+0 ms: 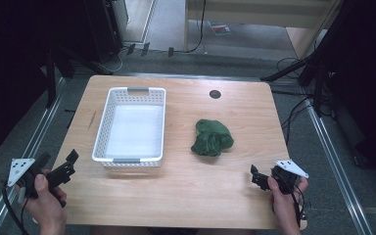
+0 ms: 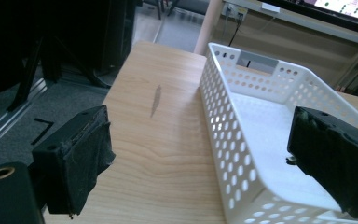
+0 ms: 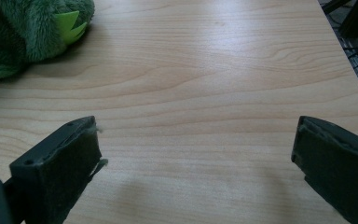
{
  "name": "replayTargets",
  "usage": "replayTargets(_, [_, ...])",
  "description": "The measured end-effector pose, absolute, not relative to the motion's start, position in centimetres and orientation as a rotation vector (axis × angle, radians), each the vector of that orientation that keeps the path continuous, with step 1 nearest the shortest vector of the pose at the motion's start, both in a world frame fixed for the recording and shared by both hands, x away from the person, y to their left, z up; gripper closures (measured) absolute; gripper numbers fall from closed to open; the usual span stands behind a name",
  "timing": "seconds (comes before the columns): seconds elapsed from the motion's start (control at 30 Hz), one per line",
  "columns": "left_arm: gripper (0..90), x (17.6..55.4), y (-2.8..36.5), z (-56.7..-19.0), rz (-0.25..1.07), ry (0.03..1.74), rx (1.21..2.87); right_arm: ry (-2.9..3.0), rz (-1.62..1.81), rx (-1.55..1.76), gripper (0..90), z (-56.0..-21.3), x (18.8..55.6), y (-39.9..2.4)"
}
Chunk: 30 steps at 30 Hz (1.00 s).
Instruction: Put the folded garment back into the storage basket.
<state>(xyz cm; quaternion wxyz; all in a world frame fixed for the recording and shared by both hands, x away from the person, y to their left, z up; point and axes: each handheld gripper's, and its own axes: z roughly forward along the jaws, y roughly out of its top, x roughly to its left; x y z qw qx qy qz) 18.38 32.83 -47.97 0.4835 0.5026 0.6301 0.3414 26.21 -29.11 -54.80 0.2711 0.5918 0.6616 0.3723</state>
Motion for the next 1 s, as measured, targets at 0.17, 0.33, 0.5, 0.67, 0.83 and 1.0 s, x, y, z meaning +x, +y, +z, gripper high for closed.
replayTargets(0.17, [7.0, 18.7, 31.4, -46.5, 0.810, 1.492, 1.264, 1.783, 0.997, 1.592, 1.3, -54.8, 26.2, -29.1])
replayTargets(0.33, [7.0, 19.9, 28.6, -44.8, 0.744, 1.433, 1.354, 1.788, 0.996, 1.594, 1.3, -54.8, 26.3, -29.1])
replayTargets(0.5, [7.1, 21.3, 25.9, -43.9, 0.696, 1.373, 1.413, 1.791, 0.994, 1.590, 1.3, -54.8, 26.3, -29.1])
replayTargets(0.67, [7.1, 22.8, 23.6, -43.5, 0.654, 1.335, 1.452, 1.794, 1.001, 1.591, 1.3, -54.8, 26.3, -29.1])
replayTargets(0.83, [7.1, 23.9, 21.7, -43.6, 0.623, 1.314, 1.478, 1.791, 1.006, 1.595, 1.3, -54.8, 26.3, -29.2])
replayTargets(1.0, [7.1, 24.6, 20.4, -43.5, 0.600, 1.294, 1.496, 1.793, 1.005, 1.595, 1.3, -54.8, 26.3, -29.2])
